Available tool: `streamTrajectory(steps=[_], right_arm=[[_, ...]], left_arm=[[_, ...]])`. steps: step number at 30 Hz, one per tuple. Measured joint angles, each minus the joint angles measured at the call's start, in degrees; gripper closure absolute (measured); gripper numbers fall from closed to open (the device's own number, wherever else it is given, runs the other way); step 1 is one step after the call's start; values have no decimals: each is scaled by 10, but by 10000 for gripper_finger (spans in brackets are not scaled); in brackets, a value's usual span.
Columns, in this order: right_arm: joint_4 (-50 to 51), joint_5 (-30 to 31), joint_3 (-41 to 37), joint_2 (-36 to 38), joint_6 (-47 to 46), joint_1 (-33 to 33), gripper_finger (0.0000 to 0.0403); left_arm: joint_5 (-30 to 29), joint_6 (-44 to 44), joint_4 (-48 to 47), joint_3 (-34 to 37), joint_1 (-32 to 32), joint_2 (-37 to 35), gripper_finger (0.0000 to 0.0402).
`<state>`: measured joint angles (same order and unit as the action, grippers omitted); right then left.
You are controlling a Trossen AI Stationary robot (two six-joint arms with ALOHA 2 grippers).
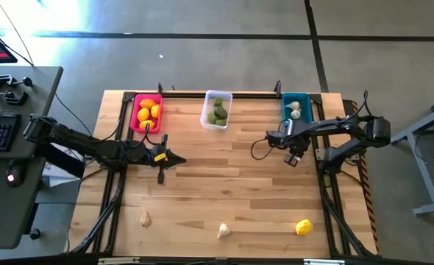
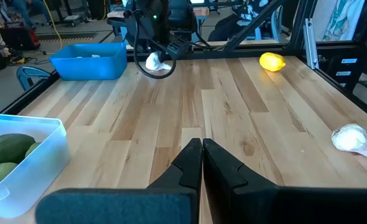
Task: Sort produce into baskets
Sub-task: Put the garlic into the blue bin
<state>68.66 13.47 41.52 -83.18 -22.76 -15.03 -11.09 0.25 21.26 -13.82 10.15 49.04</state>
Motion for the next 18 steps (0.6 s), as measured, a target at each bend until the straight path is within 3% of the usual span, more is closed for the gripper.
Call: streamTrajectory(steps=[9,18], right_arm=[[11,-29,82,10,-12,13,330],[16,126,197,76,-28,-10,327]], left_arm=[[0,0,0,0,0,0,401],[0,0,0,0,0,0,401]])
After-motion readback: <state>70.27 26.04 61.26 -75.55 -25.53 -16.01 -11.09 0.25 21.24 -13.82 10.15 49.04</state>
